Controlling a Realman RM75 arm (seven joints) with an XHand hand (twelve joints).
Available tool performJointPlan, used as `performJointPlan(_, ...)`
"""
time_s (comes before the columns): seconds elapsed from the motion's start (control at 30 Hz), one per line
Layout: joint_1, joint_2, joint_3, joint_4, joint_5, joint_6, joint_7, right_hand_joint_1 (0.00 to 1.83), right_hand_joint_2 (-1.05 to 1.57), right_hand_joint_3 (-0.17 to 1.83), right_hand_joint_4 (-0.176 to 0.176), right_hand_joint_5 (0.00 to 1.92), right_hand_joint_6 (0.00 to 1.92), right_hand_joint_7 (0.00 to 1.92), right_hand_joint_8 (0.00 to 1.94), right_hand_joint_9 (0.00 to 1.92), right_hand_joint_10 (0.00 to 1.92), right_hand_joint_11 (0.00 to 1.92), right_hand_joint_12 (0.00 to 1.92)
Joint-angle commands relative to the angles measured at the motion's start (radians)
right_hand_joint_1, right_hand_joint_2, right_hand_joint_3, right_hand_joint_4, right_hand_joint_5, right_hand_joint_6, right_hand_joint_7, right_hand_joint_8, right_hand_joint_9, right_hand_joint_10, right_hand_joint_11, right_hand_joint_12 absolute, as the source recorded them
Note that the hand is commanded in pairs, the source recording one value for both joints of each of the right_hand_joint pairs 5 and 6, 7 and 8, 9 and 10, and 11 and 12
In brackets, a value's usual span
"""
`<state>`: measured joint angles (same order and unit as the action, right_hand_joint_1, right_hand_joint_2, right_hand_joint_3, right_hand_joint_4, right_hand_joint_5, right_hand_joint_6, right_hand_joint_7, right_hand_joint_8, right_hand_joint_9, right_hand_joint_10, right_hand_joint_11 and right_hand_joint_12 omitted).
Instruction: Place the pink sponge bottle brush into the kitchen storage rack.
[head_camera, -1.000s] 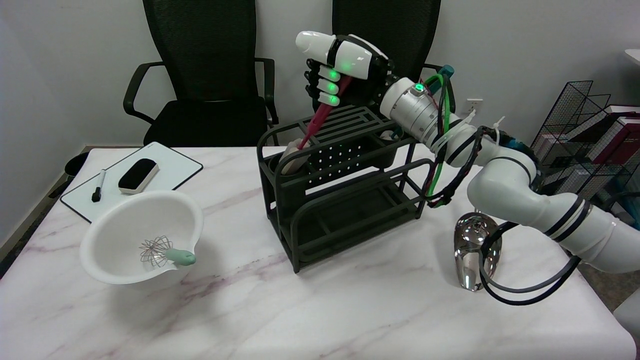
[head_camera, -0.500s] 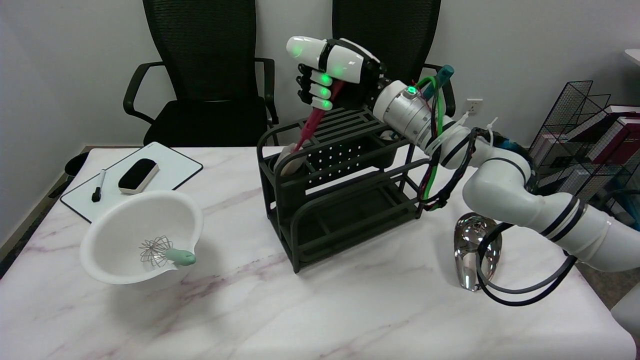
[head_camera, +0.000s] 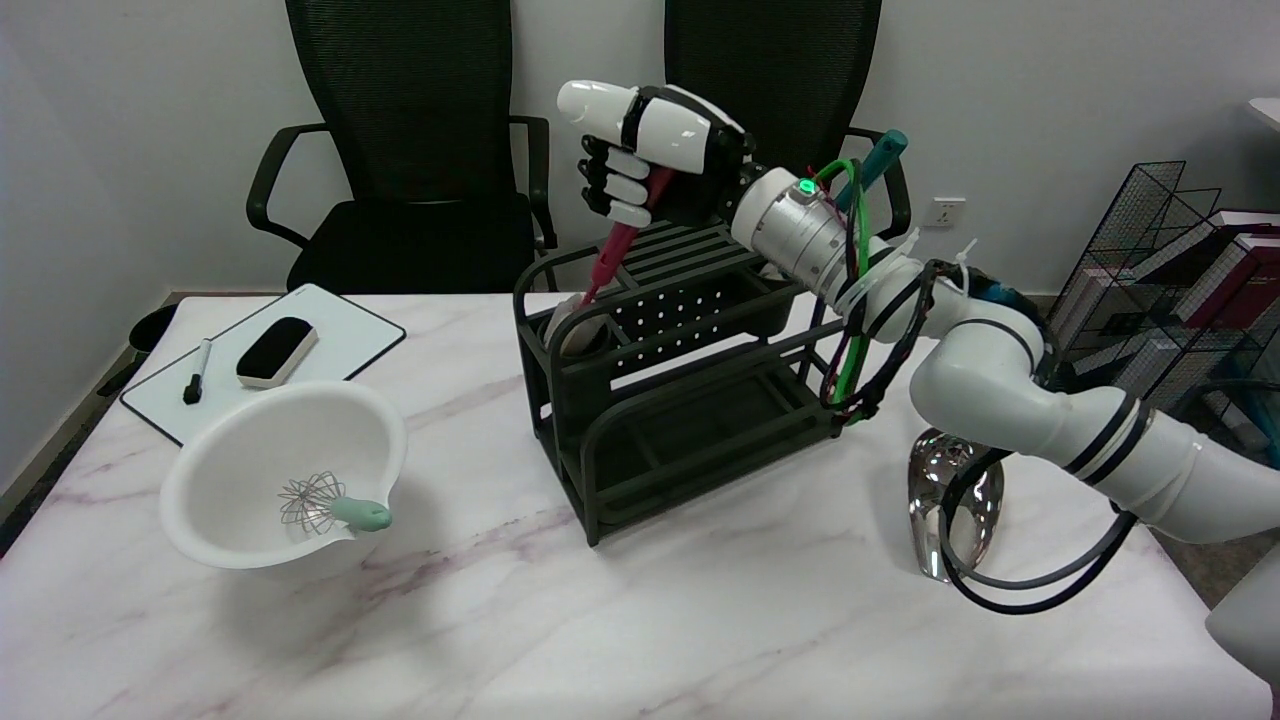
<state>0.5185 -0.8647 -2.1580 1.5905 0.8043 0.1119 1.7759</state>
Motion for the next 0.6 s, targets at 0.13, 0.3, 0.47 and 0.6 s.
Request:
performJointPlan(0.13, 0.004, -0.032, -0.014, -0.027, -0.003, 0.027, -0.006, 0.85, 1.57, 0.63, 0.0, 1.42, 1.42, 1.78, 1.78, 1.77, 1.77, 1.62, 1.62)
performJointPlan(0.3, 0.004, -0.033, -0.019, -0.03, -0.004, 0.042, -0.006, 1.02, 1.07, 0.91, 0.0, 0.94, 0.94, 1.41, 1.41, 1.48, 1.48, 1.26, 1.26)
performJointPlan(0.47, 0.001, -0.037, -0.019, -0.033, -0.005, 0.056, -0.007, 1.08, 0.78, 1.08, 0.0, 0.74, 0.74, 1.22, 1.22, 1.27, 1.27, 1.1, 1.1)
performJointPlan(0.6, 0.0, -0.04, -0.017, -0.034, -0.023, 0.085, -0.007, 1.11, 0.69, 1.15, 0.0, 0.68, 0.68, 1.18, 1.18, 1.18, 1.18, 1.0, 1.0)
